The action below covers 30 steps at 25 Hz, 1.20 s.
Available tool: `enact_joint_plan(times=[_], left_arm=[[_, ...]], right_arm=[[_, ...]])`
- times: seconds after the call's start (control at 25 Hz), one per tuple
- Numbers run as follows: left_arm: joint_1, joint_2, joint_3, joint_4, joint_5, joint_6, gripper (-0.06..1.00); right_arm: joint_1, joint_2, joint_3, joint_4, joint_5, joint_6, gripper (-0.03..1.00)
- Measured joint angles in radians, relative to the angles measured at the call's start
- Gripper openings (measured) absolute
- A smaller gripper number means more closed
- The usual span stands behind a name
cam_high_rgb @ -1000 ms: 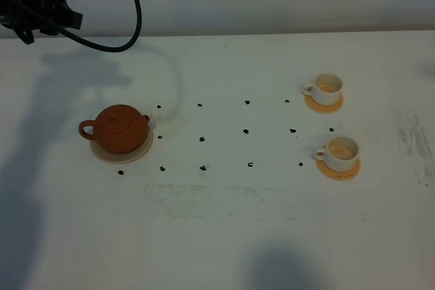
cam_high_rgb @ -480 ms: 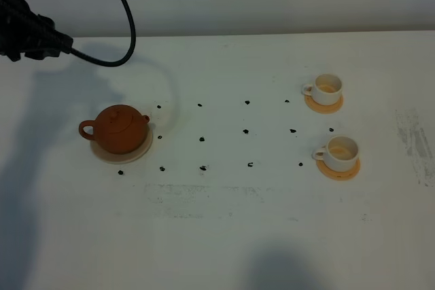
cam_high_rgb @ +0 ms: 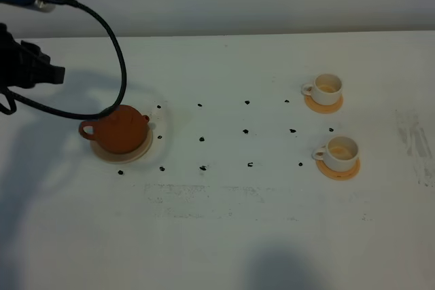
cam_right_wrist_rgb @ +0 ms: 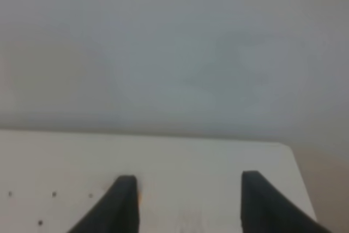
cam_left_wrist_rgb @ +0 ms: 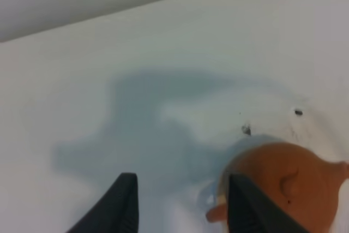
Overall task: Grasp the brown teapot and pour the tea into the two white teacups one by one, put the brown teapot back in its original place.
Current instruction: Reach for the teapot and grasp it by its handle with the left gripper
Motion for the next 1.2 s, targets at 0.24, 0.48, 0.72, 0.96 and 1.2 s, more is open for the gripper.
enact_joint_plan(times=[0.24,0.48,0.72,0.96,1.2], left_arm=[[0.000,0.000,0.025,0.018,-0.015,0.002,0.37],[0.024,0.013,0.123,0.046,-0.173,-0.014,0.37],[0.025,0.085,0.132,0.049,-0.186,-0.018,0.37],[0.025,0.143,0.132,0.049,-0.193,-0.018,0.37],[0.025,0.178,0.130,0.050,-0.214,-0.018,0.37]], right_arm=[[0.000,-0.164,0.203,0.008,0.000,0.000,0.45],[0.000,-0.376,0.465,0.042,-0.018,0.000,0.45],[0.000,-0.571,0.723,0.045,-0.105,0.000,0.45],[0.000,-0.576,0.861,0.060,-0.146,0.004,0.44],[0.000,-0.576,0.914,0.064,-0.184,0.004,0.41]])
